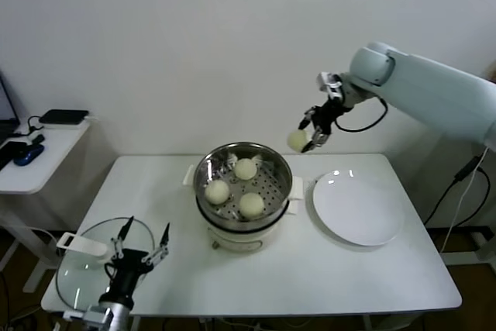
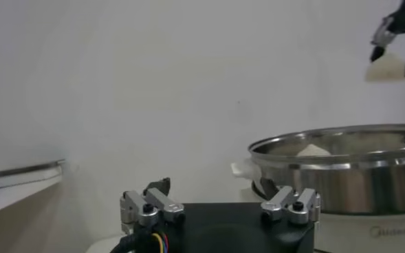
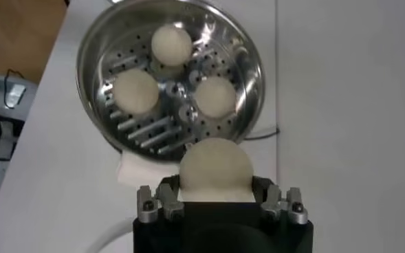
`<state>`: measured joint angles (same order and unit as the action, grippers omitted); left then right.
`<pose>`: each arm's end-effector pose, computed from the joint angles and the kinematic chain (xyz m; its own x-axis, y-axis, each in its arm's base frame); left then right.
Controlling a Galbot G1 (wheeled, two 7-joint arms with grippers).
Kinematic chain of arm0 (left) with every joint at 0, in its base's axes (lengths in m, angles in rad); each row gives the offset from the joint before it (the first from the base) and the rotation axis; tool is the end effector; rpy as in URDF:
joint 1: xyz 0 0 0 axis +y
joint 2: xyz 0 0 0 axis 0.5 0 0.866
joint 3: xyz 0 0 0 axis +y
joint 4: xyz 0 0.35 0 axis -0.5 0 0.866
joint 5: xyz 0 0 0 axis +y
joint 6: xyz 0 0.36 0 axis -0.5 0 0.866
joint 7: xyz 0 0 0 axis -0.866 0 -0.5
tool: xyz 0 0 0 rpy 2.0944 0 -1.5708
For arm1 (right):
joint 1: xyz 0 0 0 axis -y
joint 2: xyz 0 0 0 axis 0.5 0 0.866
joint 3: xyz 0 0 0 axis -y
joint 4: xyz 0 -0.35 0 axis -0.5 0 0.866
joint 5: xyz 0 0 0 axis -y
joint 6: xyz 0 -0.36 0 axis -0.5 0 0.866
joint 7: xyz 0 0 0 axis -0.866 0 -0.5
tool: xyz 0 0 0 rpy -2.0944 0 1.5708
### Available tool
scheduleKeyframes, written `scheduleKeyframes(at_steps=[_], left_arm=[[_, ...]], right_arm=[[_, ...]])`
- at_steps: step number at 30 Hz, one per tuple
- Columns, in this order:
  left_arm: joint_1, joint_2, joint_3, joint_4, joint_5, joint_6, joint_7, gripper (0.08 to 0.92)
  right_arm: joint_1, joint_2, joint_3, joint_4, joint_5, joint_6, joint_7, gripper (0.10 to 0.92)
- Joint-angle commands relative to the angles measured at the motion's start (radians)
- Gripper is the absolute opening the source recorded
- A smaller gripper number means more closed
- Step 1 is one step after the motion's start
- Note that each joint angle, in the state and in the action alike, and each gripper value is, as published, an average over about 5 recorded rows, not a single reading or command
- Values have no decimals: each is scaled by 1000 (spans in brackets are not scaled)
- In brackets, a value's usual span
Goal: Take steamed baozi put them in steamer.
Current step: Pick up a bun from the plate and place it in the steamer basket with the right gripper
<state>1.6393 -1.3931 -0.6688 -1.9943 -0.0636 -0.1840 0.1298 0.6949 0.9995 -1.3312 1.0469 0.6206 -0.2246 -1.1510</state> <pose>0.1631 0.0825 -0.3393 -0.9949 0.1004 -0.0109 0.0972 0.9811 0.1671 0.6137 -0.0349 0.0175 -0.1683 -0.3816 0.9089 -0.9734 -0.0809 -0.2143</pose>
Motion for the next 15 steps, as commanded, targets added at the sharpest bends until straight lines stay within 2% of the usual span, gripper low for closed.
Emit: scheduleKeyframes(at_steps=[1,8,15], left_arm=[[4,6,-2,-7,4,9,-1,823],[4,14,-1,-4,0,11,0,823],[0,25,-5,-1,-8,11,0,823]], right_arm=[[3,241,-95,-73,125,-37,21,679],[-50,301,-121,-136,117,-36,25,679],[-84,308,-134,-135,106,-39,33,679]])
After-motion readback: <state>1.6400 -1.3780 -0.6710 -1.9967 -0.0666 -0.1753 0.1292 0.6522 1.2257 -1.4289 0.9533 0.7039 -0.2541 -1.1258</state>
